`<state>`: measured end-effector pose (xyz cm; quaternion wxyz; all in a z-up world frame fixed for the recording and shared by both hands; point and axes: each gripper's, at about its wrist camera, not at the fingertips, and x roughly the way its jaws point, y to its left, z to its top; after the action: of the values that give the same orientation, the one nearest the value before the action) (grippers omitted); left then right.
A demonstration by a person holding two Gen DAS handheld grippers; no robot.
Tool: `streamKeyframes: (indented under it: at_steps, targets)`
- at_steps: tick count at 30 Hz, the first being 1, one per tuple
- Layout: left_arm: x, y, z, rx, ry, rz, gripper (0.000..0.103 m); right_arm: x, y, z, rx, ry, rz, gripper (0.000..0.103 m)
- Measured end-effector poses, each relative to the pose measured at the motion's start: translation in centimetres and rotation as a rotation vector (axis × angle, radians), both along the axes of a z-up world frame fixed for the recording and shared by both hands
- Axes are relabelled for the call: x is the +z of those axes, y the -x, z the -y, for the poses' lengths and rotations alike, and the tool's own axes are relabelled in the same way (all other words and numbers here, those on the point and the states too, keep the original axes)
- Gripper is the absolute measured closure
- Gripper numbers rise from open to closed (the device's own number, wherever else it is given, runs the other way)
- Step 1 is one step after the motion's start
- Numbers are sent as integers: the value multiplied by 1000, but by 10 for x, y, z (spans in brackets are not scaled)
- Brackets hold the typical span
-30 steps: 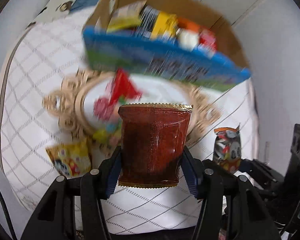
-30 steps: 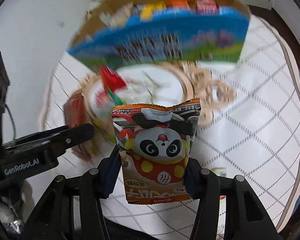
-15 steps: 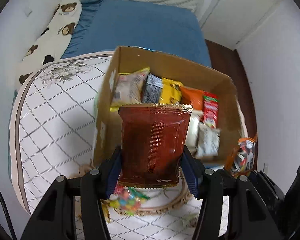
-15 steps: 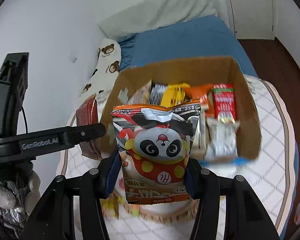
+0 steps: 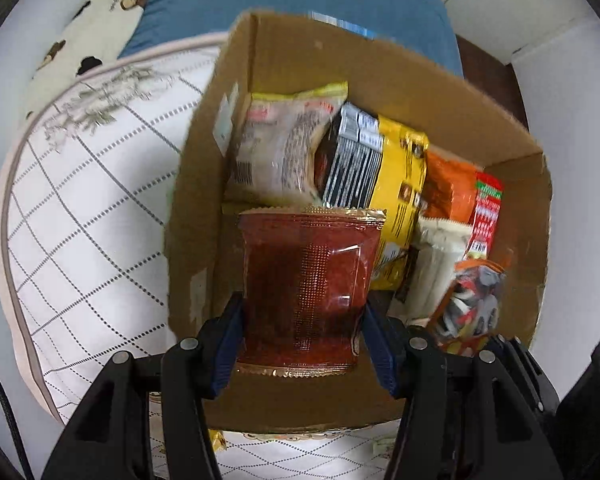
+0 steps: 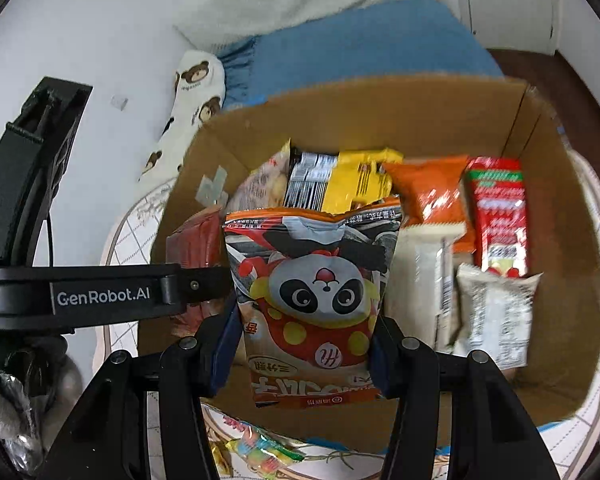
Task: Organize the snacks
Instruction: 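Carry both packets into the box and open both grippers, then withdraw both tools from the box toward the remaining snacks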
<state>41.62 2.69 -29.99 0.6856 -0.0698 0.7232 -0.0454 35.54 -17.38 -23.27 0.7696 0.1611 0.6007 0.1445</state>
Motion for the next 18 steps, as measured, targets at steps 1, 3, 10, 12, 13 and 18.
streamKeyframes:
  at_steps: [1,3,10,12,13,18]
  targets:
    - [-4,0,0,-3,5,-12,48,-9,-1,-1,9,-13,-33,41]
    - [-9,1,-1,1,5,-18,44,-17,-1,-3,30,-7,-76,11]
    - [-8,3,-1,-8,-16,8,30,-29,1,-3,49,43,-112,8]
    - [-6,5,1,-18,-28,18,29,-29,4,-1,41,52,-114,8]
    - [-5,7,1,-22,-33,23,29,-28,5,0,38,57,-114,8]
    - [8,19,0,-29,-59,94,29,-18,14,12,20,106,-84,8]
